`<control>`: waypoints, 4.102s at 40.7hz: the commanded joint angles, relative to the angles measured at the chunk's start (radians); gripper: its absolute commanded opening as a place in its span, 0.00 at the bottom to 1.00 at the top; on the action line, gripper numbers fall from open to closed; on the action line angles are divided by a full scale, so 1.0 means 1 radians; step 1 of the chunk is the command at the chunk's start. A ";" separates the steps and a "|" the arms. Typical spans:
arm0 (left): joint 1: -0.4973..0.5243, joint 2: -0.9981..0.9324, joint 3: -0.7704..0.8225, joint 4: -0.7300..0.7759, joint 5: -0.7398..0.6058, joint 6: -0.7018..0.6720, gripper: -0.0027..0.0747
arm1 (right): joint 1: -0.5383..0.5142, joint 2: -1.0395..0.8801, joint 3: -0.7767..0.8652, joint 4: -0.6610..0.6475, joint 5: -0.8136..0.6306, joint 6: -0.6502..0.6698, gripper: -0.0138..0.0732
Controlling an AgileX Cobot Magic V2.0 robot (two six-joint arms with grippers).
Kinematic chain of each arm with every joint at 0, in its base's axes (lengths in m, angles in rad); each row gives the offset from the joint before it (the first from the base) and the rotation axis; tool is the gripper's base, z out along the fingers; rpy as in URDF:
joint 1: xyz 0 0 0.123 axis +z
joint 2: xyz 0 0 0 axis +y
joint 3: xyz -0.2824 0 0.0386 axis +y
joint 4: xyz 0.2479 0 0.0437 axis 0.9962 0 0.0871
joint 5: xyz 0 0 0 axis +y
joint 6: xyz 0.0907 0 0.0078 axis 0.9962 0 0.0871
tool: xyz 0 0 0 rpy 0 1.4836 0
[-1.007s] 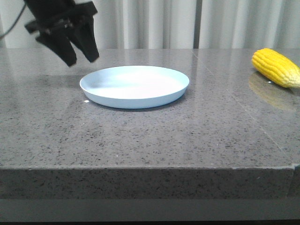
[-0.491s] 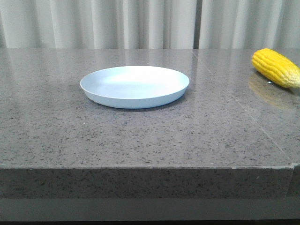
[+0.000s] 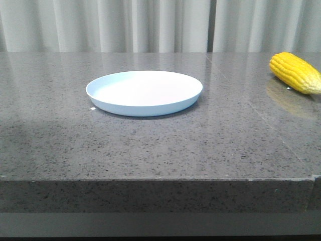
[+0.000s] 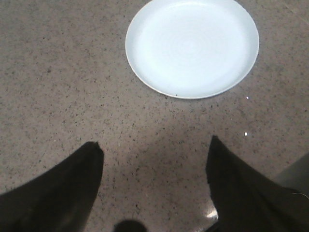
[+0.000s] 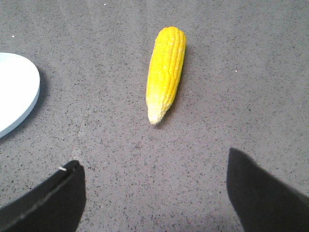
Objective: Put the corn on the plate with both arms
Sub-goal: 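Release the plate and raise the left gripper away, then lower the open right gripper over the yellow corn cob and grasp it, then lift the corn with the right gripper and carry it over the plate, then lower the corn onto the plate and open the right gripper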
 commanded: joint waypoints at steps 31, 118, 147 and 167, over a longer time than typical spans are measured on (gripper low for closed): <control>-0.009 -0.237 0.120 -0.001 -0.078 -0.012 0.62 | 0.002 0.301 -0.211 0.071 0.021 -0.080 0.90; -0.009 -0.237 0.120 -0.001 -0.078 -0.012 0.06 | 0.165 1.084 -1.047 0.000 0.446 0.013 0.47; -0.009 -0.237 0.120 -0.001 -0.078 -0.012 0.01 | 0.531 1.325 -1.270 -0.008 0.439 0.310 0.52; -0.009 -0.237 0.120 -0.001 -0.078 -0.012 0.01 | 0.531 1.365 -1.270 -0.032 0.376 0.330 0.92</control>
